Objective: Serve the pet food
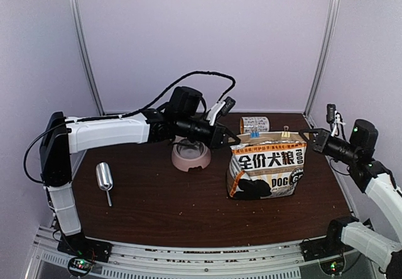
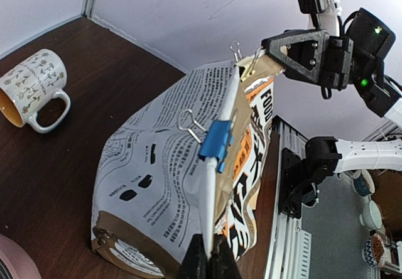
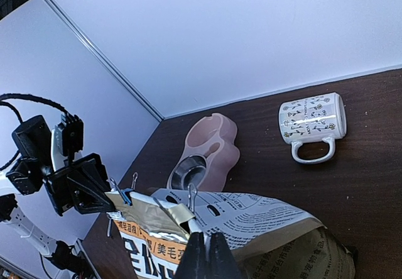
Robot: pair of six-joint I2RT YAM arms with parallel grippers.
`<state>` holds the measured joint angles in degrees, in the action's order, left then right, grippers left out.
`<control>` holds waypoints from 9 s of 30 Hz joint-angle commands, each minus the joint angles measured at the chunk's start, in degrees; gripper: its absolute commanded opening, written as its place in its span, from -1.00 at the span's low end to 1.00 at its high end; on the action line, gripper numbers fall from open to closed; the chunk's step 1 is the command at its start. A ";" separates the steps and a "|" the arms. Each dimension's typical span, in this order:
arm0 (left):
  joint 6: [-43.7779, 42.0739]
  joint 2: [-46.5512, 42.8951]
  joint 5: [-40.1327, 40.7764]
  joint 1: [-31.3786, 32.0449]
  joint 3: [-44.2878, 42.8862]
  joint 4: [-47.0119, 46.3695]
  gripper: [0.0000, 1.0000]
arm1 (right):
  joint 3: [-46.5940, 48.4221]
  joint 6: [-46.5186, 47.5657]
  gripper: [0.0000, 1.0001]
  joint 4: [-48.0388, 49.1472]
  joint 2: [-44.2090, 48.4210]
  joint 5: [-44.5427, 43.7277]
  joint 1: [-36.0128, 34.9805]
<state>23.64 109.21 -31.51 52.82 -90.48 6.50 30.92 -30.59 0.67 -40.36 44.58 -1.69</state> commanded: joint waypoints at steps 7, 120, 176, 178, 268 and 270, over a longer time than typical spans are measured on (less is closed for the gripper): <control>-7.47 -19.09 -0.91 1.42 15.58 -2.97 -1.00 | 4.61 1.85 -1.00 -1.11 1.89 3.87 -9.08; -31.80 -40.68 -10.60 -7.03 25.88 26.60 -1.00 | 70.50 33.64 0.66 -51.99 -48.96 -15.64 -54.67; -32.66 -40.83 -6.03 -6.07 25.79 28.28 -1.00 | 85.52 41.52 0.14 -62.54 -63.49 -5.63 -56.41; -32.67 -40.82 -5.94 -6.03 25.79 28.29 -1.00 | 85.58 41.53 0.08 -62.44 -63.59 -5.84 -56.49; -33.64 -40.66 -5.03 -4.57 25.43 30.06 -1.00 | 7.91 11.98 -0.51 -7.93 -41.04 -34.75 -16.50; -33.65 -40.59 -4.97 -4.50 25.37 30.12 -1.00 | 7.90 11.87 -0.44 -7.89 -41.54 -35.00 -16.53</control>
<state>-9.13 68.77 -35.70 46.61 -64.18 37.56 39.35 -17.39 -9.21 -81.17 12.36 -18.52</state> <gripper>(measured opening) 0.032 0.260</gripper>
